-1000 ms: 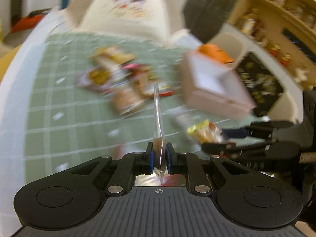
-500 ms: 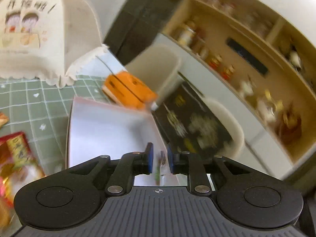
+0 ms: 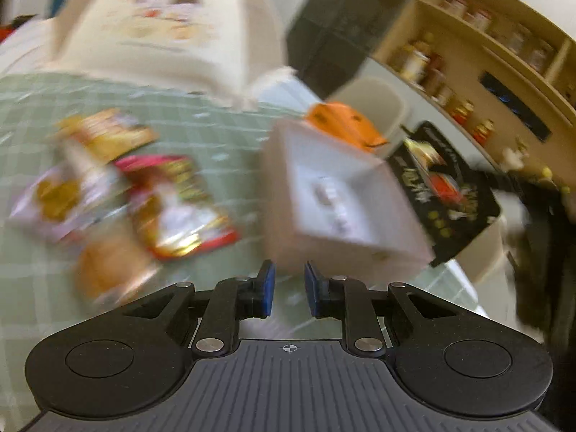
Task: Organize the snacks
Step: 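Drop the yellow packet into the pink box with the right gripper while the left releases the clear packet there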
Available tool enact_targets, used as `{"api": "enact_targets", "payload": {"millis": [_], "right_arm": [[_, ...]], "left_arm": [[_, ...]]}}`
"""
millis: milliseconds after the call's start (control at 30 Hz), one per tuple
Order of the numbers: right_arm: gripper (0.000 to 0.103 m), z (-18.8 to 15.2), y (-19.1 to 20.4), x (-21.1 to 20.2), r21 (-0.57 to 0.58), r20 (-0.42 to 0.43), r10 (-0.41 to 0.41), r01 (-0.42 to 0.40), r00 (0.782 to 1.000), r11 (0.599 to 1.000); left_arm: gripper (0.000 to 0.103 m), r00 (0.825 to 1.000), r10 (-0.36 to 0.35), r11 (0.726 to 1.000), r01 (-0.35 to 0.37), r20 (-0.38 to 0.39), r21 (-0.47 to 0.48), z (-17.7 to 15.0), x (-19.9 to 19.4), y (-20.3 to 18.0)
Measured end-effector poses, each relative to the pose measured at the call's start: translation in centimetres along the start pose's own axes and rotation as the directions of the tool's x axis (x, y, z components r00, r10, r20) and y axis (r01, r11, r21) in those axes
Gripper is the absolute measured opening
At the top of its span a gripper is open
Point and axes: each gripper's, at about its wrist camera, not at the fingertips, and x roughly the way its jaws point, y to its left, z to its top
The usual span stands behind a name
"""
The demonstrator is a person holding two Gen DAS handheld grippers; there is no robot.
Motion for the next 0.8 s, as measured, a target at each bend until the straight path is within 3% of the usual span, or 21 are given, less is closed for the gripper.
{"api": "enact_targets", "payload": {"millis": [100,167,300,467,533,600,667,800], "right_arm": [[0.079,3.0,1.5,3.8,-0.061,-0.058,-0.055,0.051,0.997,0.997],[0.079,2.4,2.6,3.6,-0.084,-0.057,0.000,-0.004,0.998,0.996],[0.079,-2.1,4.4,2.3,-0.106,-0.109,0.152,-0.164,0.982,0.981],[0.079,-8.3,6.5,1.1,-0.145,-0.196,0.213,-0.243,0.957,0.959],[0.079,-9.8,6.6,0.8,-0.095,-0.243,0.249,-0.278,0.938,0.956],[0.079,-11.1,6.8,0.4,-0.070,-0.274,0.269,-0.299,0.923,0.952],[0.079,-11.9,7.5,0.0,-0.085,-0.284,0.267,-0.301,0.921,0.950],[0.079,-12.9,8.9,-1.0,-0.161,-0.276,0.257,-0.308,0.926,0.938]], "left_arm": [[0.022,0.999,0.051,0.997,-0.050,0.012,-0.057,-3.1,-3.2,2.2],[0.022,0.996,0.085,0.992,-0.082,0.025,-0.096,-5.6,-5.4,3.1],[0.022,0.988,0.142,0.984,-0.135,0.057,-0.116,-10.0,-8.9,3.0],[0.022,0.985,0.169,0.981,-0.166,0.021,-0.104,-14.6,-10.2,2.0],[0.021,0.986,0.163,0.982,-0.165,-0.034,-0.094,-15.5,-10.0,1.6],[0.021,0.985,0.165,0.982,-0.168,-0.039,-0.085,-15.7,-10.2,1.2],[0.021,0.983,0.182,0.976,-0.185,-0.039,-0.116,-15.1,-10.1,1.2],[0.022,0.981,0.196,0.945,-0.190,-0.004,-0.267,-12.5,-9.9,2.7]]}}
